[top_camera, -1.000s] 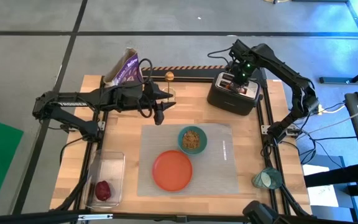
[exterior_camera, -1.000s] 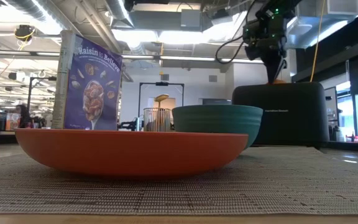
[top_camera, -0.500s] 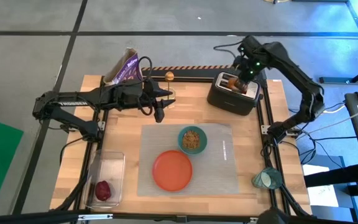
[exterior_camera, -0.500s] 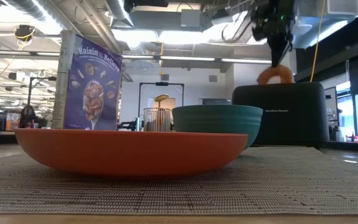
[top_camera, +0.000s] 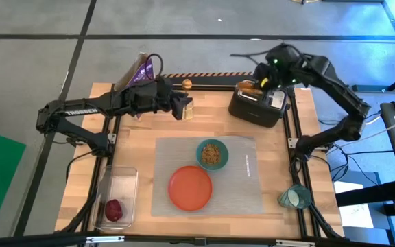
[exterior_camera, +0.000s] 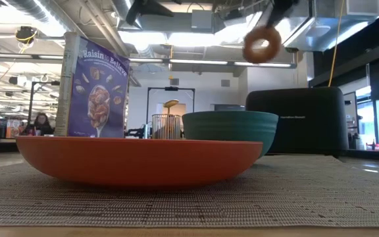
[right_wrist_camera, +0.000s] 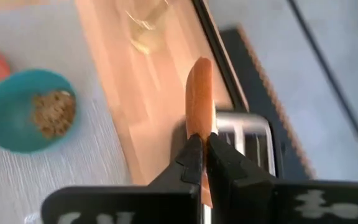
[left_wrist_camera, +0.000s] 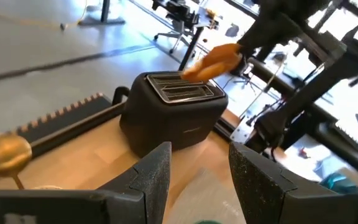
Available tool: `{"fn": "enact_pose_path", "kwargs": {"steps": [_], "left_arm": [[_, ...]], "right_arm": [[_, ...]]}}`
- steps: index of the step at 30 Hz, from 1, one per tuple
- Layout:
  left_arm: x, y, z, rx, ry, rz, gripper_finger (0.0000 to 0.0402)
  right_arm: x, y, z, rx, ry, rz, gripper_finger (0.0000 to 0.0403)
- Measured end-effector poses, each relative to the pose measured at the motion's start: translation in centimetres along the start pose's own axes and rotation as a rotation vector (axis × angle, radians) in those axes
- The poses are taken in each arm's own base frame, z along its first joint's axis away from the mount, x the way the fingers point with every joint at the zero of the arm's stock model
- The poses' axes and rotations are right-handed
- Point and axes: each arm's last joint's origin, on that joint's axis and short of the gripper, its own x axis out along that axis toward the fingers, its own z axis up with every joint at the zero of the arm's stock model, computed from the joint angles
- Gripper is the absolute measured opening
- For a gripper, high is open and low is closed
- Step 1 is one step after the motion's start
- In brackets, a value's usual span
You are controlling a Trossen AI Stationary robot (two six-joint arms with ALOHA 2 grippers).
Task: Arrange a breakfast setting
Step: Put the toasted bagel on the orange plate
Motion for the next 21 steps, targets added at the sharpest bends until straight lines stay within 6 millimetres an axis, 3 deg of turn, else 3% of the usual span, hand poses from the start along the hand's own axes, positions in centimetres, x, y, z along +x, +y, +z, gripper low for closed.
{"fn": "enact_pose_path", "kwargs": {"steps": [9, 21], "left_arm": [[-0.4, -0.2, 0.0, -0.150, 0.054, -0.078, 0.0157], [-1.0, -1.7, 0.4, -0.477, 0.103, -0.267, 0.0164]], "right_arm": [[-0.2, 7.0, 3.4, -0.271, -0.248, -0.049, 0.0000], [2.1, 14.6, 2.4, -0.772, -0.233, -0.292, 0.0000]]}}
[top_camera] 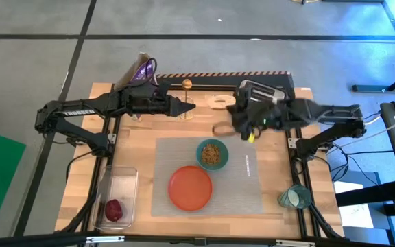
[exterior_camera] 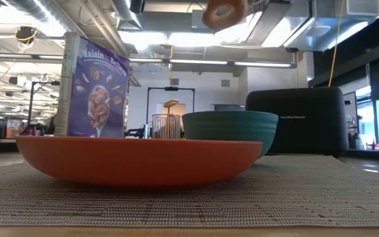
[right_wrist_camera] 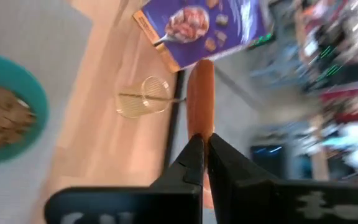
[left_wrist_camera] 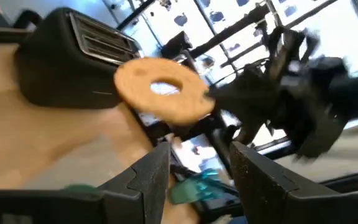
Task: Arrange a breakfast setting
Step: Put the toasted bagel on the orange plate
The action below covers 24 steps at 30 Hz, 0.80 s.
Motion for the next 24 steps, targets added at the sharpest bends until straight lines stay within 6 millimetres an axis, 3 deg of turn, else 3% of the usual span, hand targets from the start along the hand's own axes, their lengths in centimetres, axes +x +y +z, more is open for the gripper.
{"fn": "enact_pose_path", "kwargs": {"steps": [6, 11, 18, 24], "left_arm": [[0.0, 0.4, 0.6, -0.113, -0.014, 0.013, 0.0195], [0.0, 0.5, 0.7, -0.174, -0.002, 0.009, 0.0223], [0.0, -0.2, 0.5, -0.137, 0.124, -0.121, 0.0238], [-0.1, -1.1, 0.4, -0.081, 0.115, -0.209, 0.0212]], "right_arm": [[-0.3, 3.1, 2.6, -0.257, -0.056, -0.166, 0.0000], [-0.9, 4.8, 4.3, -0.360, -0.111, -0.293, 0.0000], [-2.1, 5.4, 5.6, -0.394, -0.188, -0.359, 0.0000], [-2.1, 5.2, 5.6, -0.417, -0.187, -0.371, 0.0000]]}}
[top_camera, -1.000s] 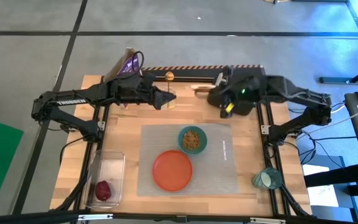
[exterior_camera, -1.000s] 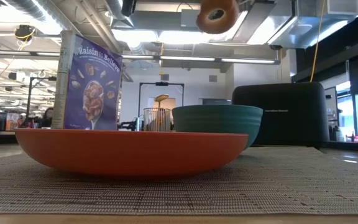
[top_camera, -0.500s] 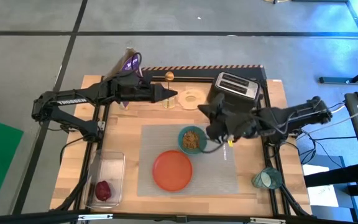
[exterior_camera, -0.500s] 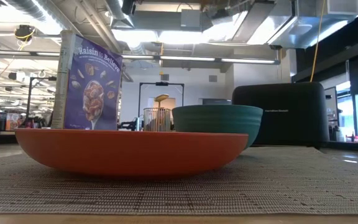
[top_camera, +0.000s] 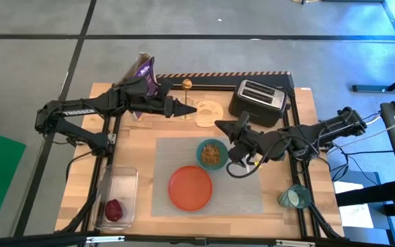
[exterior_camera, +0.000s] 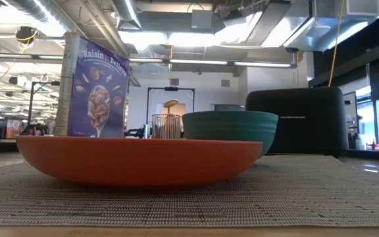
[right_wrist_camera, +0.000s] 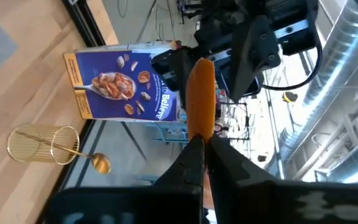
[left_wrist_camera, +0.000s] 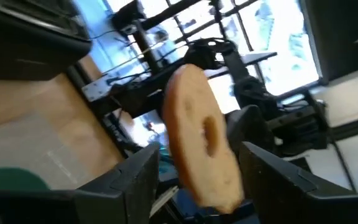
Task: Arrange a breakfast setting
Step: Put the toasted bagel on the orange plate
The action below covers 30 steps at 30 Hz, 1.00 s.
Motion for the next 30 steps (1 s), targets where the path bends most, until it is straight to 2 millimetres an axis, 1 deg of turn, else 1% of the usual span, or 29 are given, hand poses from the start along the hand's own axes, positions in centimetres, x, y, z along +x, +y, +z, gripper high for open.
{"fn": "enact_pose_path", "kwargs": {"steps": [5, 10, 14, 17, 20, 21, 24, 27, 30], "left_arm": [[0.0, -0.2, 0.0, 0.006, 0.018, -0.026, 0.0178], [0.0, -0.1, 0.0, 0.036, 0.015, -0.023, 0.0137], [0.0, -0.1, 0.0, 0.086, 0.013, -0.022, 0.0096], [0.0, -0.1, 0.0, 0.103, 0.012, -0.022, 0.0057], [0.0, -0.1, 0.0, 0.115, 0.003, -0.016, 0.0019], [0.0, -0.1, 0.1, 0.133, -0.003, -0.014, 0.0013], [-0.4, -0.1, 0.4, 0.197, -0.034, 0.004, 0.0016], [-0.9, -0.2, 0.8, 0.260, -0.074, 0.025, 0.0027], [-1.0, 0.0, 1.1, 0.290, -0.083, 0.041, 0.0026]], "right_arm": [[0.0, 0.0, 0.0, -0.027, -0.017, 0.004, 0.0001], [0.0, 0.0, 0.1, -0.026, -0.029, 0.006, 0.0013], [0.0, 0.0, 0.1, -0.020, -0.051, 0.013, 0.0029], [0.0, 0.0, 0.2, 0.047, -0.062, 0.016, 0.0046], [0.2, 0.0, 0.0, 0.194, -0.059, 0.022, 0.0071], [0.2, 0.0, 0.0, 0.263, -0.058, 0.023, 0.0079], [-0.2, -0.4, -0.2, 0.528, -0.063, 0.025, 0.0106], [-1.1, -1.1, -1.1, 0.839, -0.088, 0.049, 0.0135], [-1.6, -2.2, -3.4, 1.147, -0.123, 0.115, 0.0168]]}}
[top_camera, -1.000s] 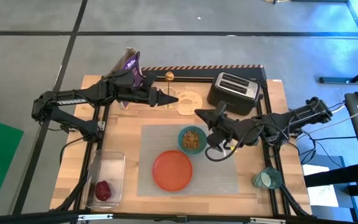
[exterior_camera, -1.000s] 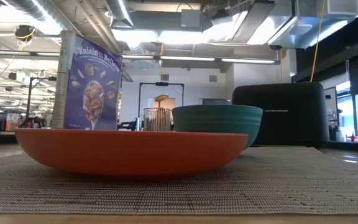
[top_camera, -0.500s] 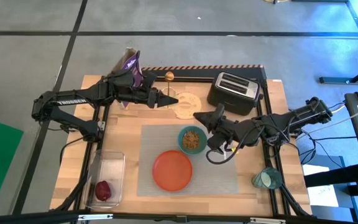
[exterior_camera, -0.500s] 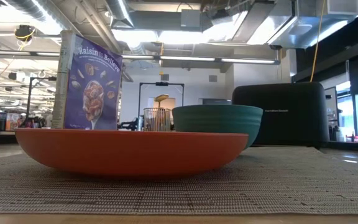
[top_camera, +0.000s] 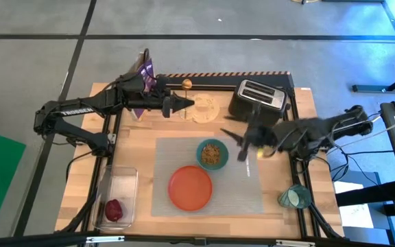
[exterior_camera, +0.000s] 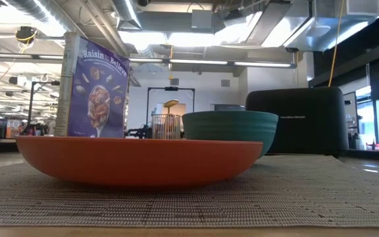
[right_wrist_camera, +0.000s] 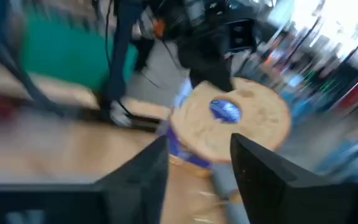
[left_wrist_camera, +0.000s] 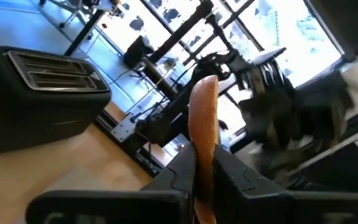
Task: Arrange a breakfast setting
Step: Put the toasted bagel on the orange plate
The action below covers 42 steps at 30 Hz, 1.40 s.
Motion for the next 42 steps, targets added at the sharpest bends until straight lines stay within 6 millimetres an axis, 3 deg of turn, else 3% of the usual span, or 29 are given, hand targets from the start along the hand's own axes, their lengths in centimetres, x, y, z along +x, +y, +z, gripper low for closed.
{"fn": "enact_pose_path", "kwargs": {"steps": [5, 10, 13, 18, 24, 31, 42], "left_arm": [[-0.1, 0.0, -0.1, 0.065, 0.046, -0.033, 0.0016], [-0.1, 0.4, -0.5, 0.120, 0.097, 0.001, 0.0022], [-0.1, 0.7, -0.7, 0.123, 0.117, 0.026, 0.0023], [0.1, 0.7, -1.0, 0.138, 0.127, 0.040, 0.0018], [0.1, 0.6, -1.4, 0.158, 0.127, 0.064, 0.0021], [0.1, -0.1, -2.0, 0.162, 0.148, 0.037, 0.0019], [0.2, -0.1, -2.3, 0.161, 0.165, 0.040, 0.0020]], "right_arm": [[-0.5, -5.7, -0.8, 0.494, 0.045, 0.123, 0.0227], [1.1, -8.9, -2.0, 0.713, 0.120, 0.363, 0.0272], [2.5, -9.1, -2.1, 0.765, 0.115, 0.494, 0.0282], [5.0, -8.3, -2.9, 0.775, 0.154, 0.566, 0.0281], [6.8, -7.6, -3.5, 0.789, 0.176, 0.594, 0.0243], [7.4, -8.5, -4.3, 0.796, 0.208, 0.462, 0.0184], [7.0, -8.6, -4.2, 0.708, 0.189, 0.482, 0.0179]]}}
